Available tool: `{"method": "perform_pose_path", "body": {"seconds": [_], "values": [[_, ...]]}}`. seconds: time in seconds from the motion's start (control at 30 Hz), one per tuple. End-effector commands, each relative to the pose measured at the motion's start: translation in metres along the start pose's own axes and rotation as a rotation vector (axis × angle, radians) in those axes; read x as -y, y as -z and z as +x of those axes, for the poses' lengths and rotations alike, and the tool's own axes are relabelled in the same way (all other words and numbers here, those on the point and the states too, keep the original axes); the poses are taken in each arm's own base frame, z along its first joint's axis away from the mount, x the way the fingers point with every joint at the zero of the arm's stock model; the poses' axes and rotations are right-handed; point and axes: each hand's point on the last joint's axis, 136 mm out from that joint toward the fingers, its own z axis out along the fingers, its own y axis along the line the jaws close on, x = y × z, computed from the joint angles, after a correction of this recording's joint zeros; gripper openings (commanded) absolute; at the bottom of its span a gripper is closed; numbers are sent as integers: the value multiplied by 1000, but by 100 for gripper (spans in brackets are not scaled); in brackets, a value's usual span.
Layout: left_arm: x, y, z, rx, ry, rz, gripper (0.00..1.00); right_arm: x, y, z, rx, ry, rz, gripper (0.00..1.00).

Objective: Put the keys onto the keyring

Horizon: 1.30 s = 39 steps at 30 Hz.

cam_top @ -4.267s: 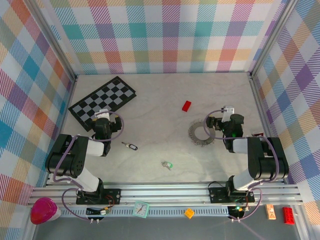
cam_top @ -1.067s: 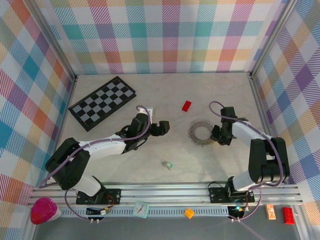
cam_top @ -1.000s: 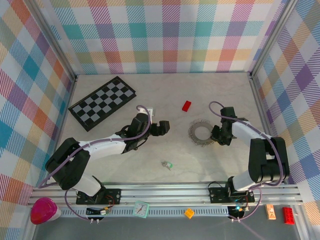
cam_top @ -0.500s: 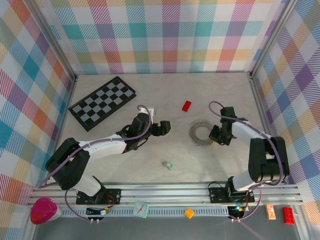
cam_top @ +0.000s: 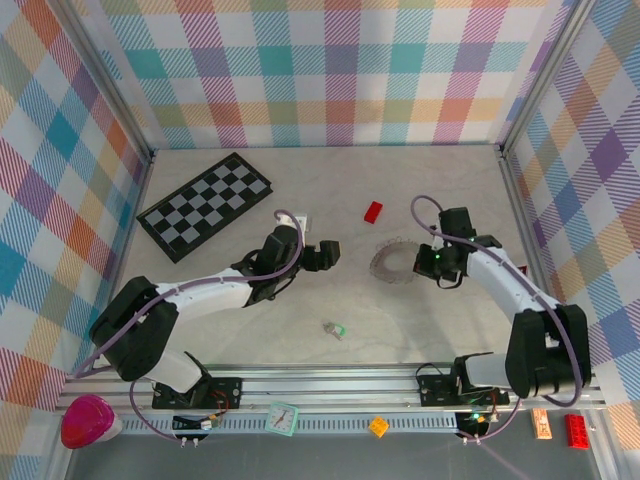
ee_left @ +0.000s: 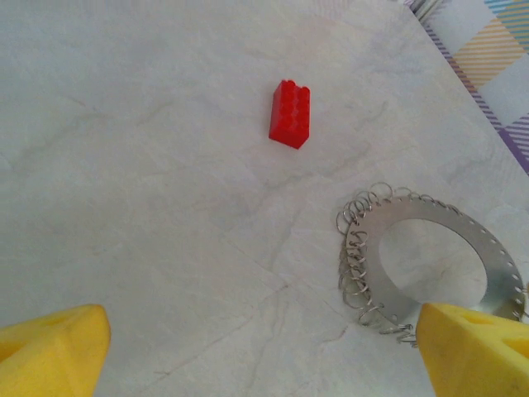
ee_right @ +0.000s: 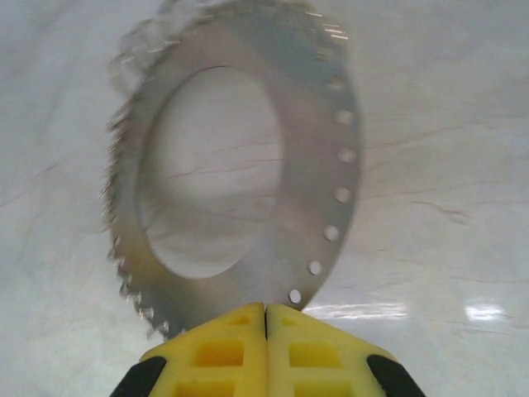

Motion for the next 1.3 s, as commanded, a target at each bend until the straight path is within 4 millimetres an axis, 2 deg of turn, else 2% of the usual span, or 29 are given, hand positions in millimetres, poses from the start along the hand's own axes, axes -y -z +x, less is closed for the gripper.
{"method": "perform_pose_path", "body": {"seconds": [0.0, 0.2, 0.4, 0.6, 0.9, 1.07, 1.17, 1.27], "values": [[11, 17, -29, 99, -109, 10, 95, -38, 23, -15, 83, 182, -105, 0], [37, 34, -41, 100, -393, 110, 91, -79, 60, -38, 283, 365, -230, 0], [54, 41, -51, 41, -631, 185, 84, -118, 82, -54, 378, 535, -387, 0], [56, 44, -77, 2, -698, 245, 69, -152, 100, -67, 423, 690, -512, 0], [61, 46, -97, 48, -779, 374, 51, -202, 110, -64, 398, 937, -722, 0], [58, 43, -105, 36, -755, 451, 48, -228, 103, -64, 360, 1009, -835, 0], [56, 40, -103, 16, -747, 494, 48, -240, 96, -65, 336, 1031, -866, 0], [51, 37, -91, -12, -741, 532, 45, -249, 88, -61, 316, 1067, -896, 0]]}}
